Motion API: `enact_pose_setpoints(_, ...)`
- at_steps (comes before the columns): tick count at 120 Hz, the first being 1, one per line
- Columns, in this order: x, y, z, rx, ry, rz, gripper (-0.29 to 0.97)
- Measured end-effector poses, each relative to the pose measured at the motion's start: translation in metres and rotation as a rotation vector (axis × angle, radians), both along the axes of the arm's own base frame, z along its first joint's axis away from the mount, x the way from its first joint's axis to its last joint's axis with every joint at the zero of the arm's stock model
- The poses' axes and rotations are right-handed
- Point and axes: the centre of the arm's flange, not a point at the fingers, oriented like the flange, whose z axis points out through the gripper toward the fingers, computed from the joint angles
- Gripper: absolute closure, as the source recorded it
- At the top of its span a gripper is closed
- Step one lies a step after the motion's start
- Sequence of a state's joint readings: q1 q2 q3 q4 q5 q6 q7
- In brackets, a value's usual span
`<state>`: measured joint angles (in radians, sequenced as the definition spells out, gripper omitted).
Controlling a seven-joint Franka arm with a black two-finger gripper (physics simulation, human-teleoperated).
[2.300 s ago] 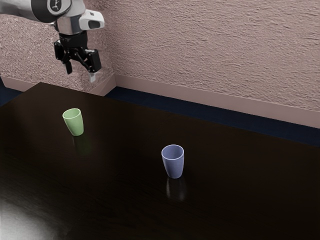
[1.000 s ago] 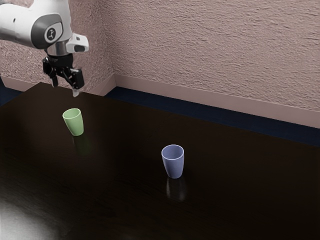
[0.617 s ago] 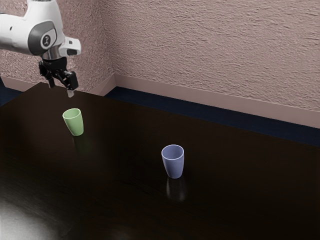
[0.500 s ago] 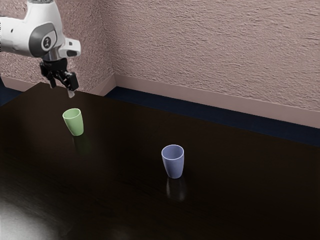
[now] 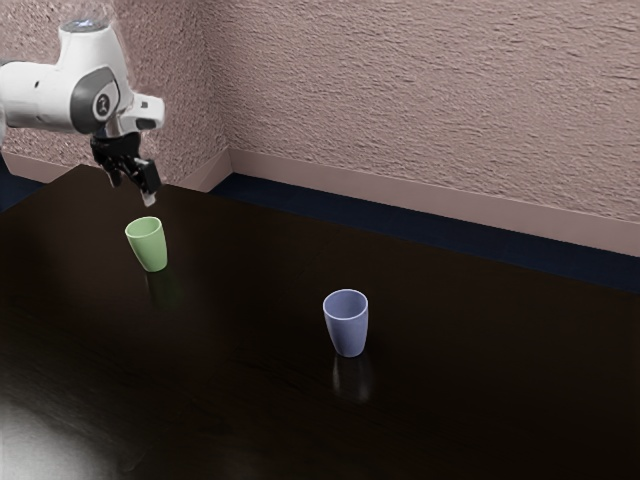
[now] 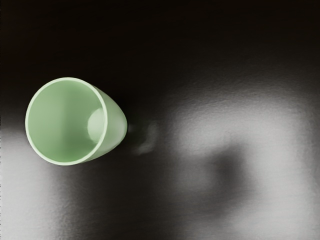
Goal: Place the left cup onto the right cup
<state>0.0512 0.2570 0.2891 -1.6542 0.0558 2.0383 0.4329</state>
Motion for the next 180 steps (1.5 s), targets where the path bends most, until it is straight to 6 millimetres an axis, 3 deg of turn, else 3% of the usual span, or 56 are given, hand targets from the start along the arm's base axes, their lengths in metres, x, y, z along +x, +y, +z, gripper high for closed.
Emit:
enact_pose_setpoints(39, 0.01, 0.024, -0.02, -0.022, -0.019, -0.027, 0.0)
enact_pose_setpoints(96, 0.037, 0.033, -0.044, -0.036, -0.022, -0.096, 0.0)
enact_pose_setpoints(180, 0.049, 0.064, -0.087, -0.077, -0.002, -0.118, 0.0)
